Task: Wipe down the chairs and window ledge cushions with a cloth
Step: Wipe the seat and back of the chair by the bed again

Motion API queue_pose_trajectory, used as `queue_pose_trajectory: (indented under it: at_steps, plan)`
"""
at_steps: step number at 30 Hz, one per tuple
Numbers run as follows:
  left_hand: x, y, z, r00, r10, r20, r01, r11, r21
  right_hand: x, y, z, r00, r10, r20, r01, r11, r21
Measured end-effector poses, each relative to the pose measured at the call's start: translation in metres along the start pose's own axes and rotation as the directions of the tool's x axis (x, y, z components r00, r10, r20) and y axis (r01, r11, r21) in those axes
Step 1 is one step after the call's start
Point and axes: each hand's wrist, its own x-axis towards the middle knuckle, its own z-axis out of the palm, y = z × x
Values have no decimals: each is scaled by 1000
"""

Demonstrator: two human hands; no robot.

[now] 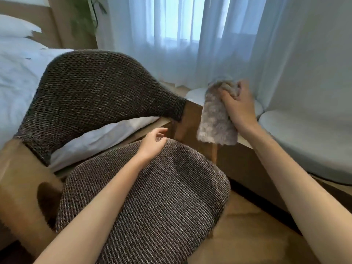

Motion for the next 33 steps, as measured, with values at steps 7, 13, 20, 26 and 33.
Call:
queue_pose_trajectory:
  at_steps: [7,13,20,26,33]
  plan:
    - [4,-57,28,939,-294,181,184,870,457,20,32,65,873,-259,413,475,645,-599]
    - [-27,-98,40,974,-192,118,70,756,651,32,82,90,664,-161,731,747,93,-658]
    - [-26,-106,43,986,-143,80,54,745,665,28,114,114,593,-59,803,803,-24,-595]
    - [-27,-106,42,989,-130,73,49,746,665,16,137,135,512,25,859,859,-31,-511]
    - [-26,-103,41,987,-137,81,54,766,641,31,90,97,513,-233,826,838,-73,-541]
